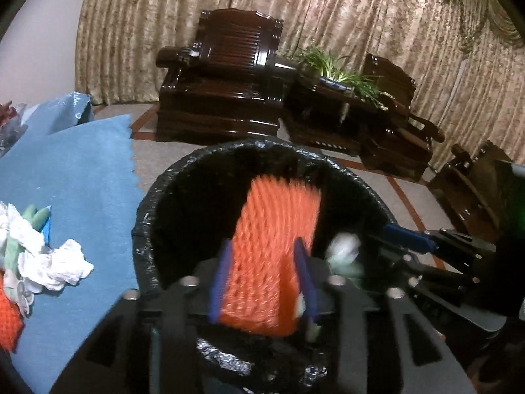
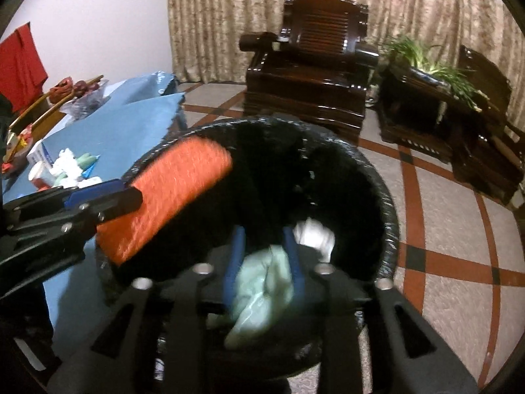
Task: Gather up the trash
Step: 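Carry the glove and orange net over the black bin and open both grippers, then grasp the red plastic bag with the left gripper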
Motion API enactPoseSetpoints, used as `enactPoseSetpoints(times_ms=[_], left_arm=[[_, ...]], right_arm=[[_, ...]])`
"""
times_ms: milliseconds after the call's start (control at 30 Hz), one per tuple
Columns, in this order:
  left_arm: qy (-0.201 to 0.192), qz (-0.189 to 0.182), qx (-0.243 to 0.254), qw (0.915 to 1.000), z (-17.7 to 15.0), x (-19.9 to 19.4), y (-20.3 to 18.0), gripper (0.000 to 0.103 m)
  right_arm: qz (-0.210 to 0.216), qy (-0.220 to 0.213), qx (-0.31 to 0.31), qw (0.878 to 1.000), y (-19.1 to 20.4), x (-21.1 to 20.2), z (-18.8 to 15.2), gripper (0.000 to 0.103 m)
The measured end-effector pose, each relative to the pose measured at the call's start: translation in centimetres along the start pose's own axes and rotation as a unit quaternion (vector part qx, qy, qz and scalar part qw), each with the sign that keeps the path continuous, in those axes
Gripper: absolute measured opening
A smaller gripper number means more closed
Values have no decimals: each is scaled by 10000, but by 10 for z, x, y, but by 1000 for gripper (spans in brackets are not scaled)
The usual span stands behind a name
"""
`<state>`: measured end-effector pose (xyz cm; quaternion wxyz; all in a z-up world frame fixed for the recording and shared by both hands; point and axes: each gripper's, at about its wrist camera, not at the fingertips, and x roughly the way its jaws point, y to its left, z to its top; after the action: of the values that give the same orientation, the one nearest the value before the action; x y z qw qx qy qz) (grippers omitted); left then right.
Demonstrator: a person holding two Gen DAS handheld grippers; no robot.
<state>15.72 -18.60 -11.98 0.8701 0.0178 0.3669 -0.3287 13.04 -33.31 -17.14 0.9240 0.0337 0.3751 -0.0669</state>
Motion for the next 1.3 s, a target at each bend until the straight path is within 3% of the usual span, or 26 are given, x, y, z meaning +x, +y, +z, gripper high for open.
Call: enactPoseSetpoints(times_ms=[67, 133, 300, 367, 500, 733, 833, 967, 1067, 1200, 1300], left_arm=[[-10, 33, -5, 10000, -1, -2, 3, 46], [-69, 151, -60, 9998, -5, -12, 12, 49], [-437, 877, -105, 9951, -17, -55, 41, 64], [-548, 1194, -148, 9912, -25, -75, 55, 70], [-656, 1879, -301, 9795, -49, -115, 91, 71], [-690, 3028, -642, 9484, -92, -173, 157, 71], [-599, 3211, -841, 9414, -109, -181, 178, 66], [-369, 3268, -981, 9393, -125, -176, 195, 57], [-216, 3272, -1038, 9390, -136, -167, 203, 52], [-78, 3282, -1078, 9384, -140, -155, 211, 50], [9, 3327, -1043, 9372, -142, -148, 216, 38]], right_arm=[[13, -63, -6, 10000, 1, -4, -1, 48], [9, -162, 0, 9999, 4, -8, 0, 67], [264, -518, -5, 9983, 31, -21, 9, 90], [530, -617, -117, 9966, 48, -25, 13, 91], [987, -770, -414, 9913, 91, -28, 21, 94], [1703, -756, -869, 9786, 170, -25, 29, 94], [1931, -682, -1065, 9730, 201, -20, 28, 94], [2017, -571, -1255, 9697, 231, -10, 26, 94], [2058, -487, -1285, 9689, 239, -3, 26, 93], [2062, -346, -1390, 9680, 250, 5, 24, 84], [2080, -263, -1417, 9675, 257, 11, 22, 82]])
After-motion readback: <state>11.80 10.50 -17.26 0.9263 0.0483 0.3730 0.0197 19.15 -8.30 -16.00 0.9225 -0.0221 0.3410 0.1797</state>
